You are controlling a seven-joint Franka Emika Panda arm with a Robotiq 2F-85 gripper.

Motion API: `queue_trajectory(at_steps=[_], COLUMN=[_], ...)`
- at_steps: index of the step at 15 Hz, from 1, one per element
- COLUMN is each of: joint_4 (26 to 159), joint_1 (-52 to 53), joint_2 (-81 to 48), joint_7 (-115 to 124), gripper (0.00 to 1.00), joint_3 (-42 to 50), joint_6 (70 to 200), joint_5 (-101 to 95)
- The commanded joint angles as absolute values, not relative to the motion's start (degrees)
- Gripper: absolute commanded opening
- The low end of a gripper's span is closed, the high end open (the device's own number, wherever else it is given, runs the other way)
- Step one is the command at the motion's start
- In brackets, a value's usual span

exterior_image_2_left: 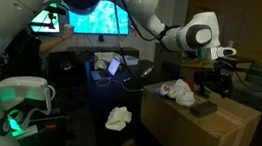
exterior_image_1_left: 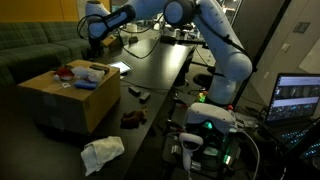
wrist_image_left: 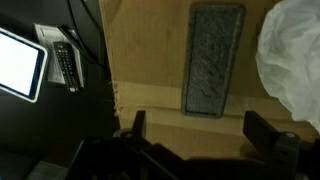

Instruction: Swap the things on the table with the things on the box

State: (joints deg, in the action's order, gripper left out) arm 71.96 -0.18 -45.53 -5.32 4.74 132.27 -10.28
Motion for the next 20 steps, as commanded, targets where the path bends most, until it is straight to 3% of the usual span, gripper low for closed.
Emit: queue_trajectory(at_steps=[1, 20], joint_4=[69.4, 67.7], joint_1=[1.1, 6.0], joint_2=[-45.0, -49.3], joint_7=[-2.9, -0.3], gripper=[1.00, 1.00], joint_3=[3.8, 0.0], joint_6=[133.8, 142.3], joint_5=[-9.9, -8.3])
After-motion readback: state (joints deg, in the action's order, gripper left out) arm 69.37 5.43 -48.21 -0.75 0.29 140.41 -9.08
